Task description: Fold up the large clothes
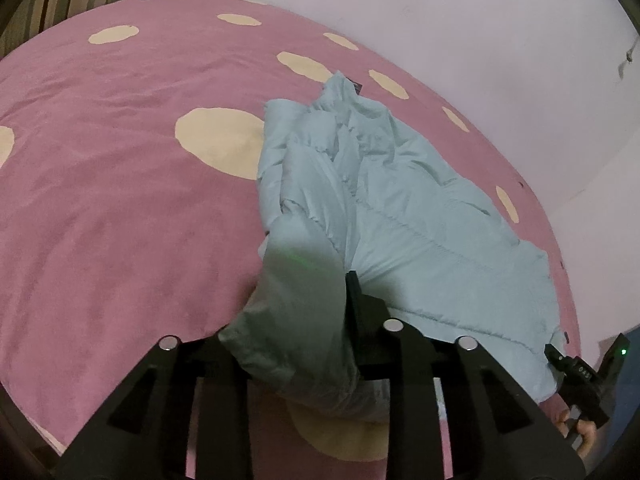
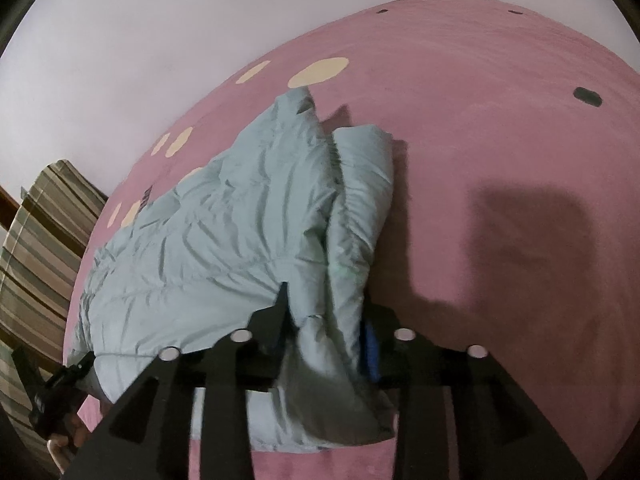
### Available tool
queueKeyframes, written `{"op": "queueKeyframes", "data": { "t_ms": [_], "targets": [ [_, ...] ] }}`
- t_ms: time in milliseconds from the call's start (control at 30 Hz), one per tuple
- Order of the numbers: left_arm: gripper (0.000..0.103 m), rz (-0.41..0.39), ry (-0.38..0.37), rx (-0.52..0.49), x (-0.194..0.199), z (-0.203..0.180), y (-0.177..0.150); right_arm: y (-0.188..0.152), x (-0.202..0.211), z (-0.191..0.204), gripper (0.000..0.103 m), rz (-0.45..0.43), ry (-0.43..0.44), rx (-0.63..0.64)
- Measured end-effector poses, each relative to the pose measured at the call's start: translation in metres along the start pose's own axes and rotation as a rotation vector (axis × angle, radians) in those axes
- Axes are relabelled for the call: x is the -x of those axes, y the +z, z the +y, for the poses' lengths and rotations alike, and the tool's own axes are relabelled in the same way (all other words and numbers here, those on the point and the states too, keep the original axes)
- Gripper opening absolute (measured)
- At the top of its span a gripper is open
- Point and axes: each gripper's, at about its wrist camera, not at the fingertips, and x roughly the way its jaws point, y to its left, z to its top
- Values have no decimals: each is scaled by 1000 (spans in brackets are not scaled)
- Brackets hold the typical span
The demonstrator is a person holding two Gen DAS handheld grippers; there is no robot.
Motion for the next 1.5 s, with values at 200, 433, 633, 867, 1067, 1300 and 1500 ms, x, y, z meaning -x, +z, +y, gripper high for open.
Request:
{"op": "queueKeyframes", "data": {
  "t_ms": [200,433,633,867,1067,1300,1500],
  "targets": [
    [55,-4,8,12,13,10,-1,2,12,-16,54,-15,-13,-21],
    [63,-6,-4,-25,47,19,4,10,37,-14,56,-71,-89,2],
    [71,-42,18,-100,66,9,26,21,63,15,56,-153,-146,82],
    [74,12,26,-159,43,-13,50,13,37,90,50,-92,-43,230],
    [74,45,45,-139,17,-16,54,4,-2,164,43,-61,11,365],
    [74,61,90,-146,-4,-16,63,-8,-41,207,40,-11,0,433],
    [74,87,112,-137,-22,-10,69,-27,-79,202,40,45,-69,462]
  ]
}}
